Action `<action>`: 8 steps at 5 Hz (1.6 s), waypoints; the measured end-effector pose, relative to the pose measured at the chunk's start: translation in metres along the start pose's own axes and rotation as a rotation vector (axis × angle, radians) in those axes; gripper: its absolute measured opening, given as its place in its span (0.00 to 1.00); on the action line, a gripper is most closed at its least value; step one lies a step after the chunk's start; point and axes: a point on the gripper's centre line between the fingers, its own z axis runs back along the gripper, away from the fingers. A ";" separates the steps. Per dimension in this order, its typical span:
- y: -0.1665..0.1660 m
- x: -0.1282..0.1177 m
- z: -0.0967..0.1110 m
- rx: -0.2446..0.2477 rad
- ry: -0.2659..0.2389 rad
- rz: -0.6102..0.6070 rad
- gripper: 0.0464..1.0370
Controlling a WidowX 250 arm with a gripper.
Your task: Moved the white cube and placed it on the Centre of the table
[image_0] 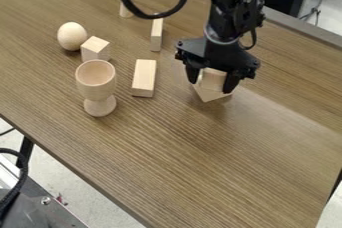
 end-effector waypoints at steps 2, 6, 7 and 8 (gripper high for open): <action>0.010 0.003 0.001 0.045 -0.012 -0.049 0.55; 0.113 0.032 0.030 0.140 -0.076 0.110 0.55; 0.132 0.034 0.030 0.158 -0.080 0.149 0.55; 0.151 0.042 0.033 0.172 -0.101 0.193 0.55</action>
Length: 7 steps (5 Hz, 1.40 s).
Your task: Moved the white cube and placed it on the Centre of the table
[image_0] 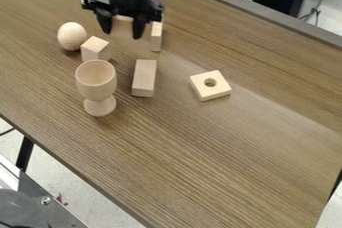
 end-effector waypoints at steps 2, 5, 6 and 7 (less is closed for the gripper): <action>0.030 0.022 0.003 0.007 -0.028 0.069 0.55; 0.079 0.024 -0.035 0.007 0.033 0.069 0.55; 0.083 0.027 -0.038 -0.001 0.009 0.053 0.55; 0.082 0.030 -0.047 -0.018 -0.003 0.050 0.55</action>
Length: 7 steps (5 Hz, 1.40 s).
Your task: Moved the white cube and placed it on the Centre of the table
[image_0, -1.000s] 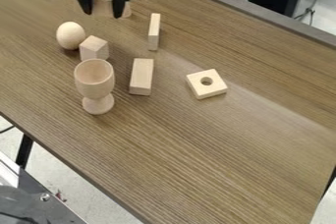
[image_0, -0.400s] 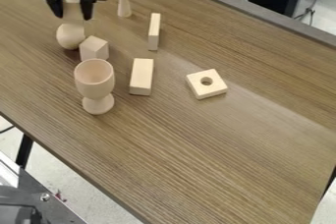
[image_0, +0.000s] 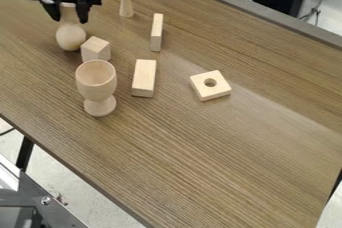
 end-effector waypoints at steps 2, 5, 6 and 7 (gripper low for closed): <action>-0.005 0.020 -0.021 -0.034 -0.016 -0.064 0.55; 0.000 0.023 -0.047 -0.076 0.048 -0.113 0.66; 0.000 0.022 -0.047 -0.077 0.054 -0.113 0.93; 0.003 0.018 -0.044 -0.052 0.064 -0.127 0.96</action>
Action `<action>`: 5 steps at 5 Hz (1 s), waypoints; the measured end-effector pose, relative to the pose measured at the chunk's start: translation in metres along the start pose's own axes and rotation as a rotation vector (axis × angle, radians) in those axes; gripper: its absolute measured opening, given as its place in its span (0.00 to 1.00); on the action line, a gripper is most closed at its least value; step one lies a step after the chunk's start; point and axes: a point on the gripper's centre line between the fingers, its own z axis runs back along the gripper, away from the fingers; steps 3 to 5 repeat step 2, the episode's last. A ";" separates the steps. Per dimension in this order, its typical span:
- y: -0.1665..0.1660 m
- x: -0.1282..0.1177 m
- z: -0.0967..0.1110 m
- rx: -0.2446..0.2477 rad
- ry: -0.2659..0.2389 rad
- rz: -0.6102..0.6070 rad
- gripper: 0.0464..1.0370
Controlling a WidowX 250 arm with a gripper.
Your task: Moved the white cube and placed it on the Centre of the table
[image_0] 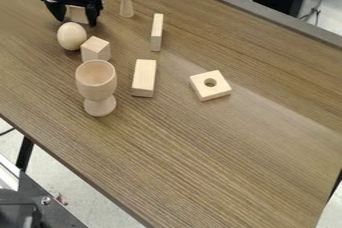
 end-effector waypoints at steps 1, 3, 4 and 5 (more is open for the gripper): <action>0.001 0.008 0.024 0.036 -0.049 -0.019 0.96; 0.000 0.013 0.060 0.054 -0.079 -0.039 0.96; 0.000 0.013 0.060 0.054 -0.079 -0.039 0.96; 0.000 0.013 0.060 0.054 -0.079 -0.039 0.96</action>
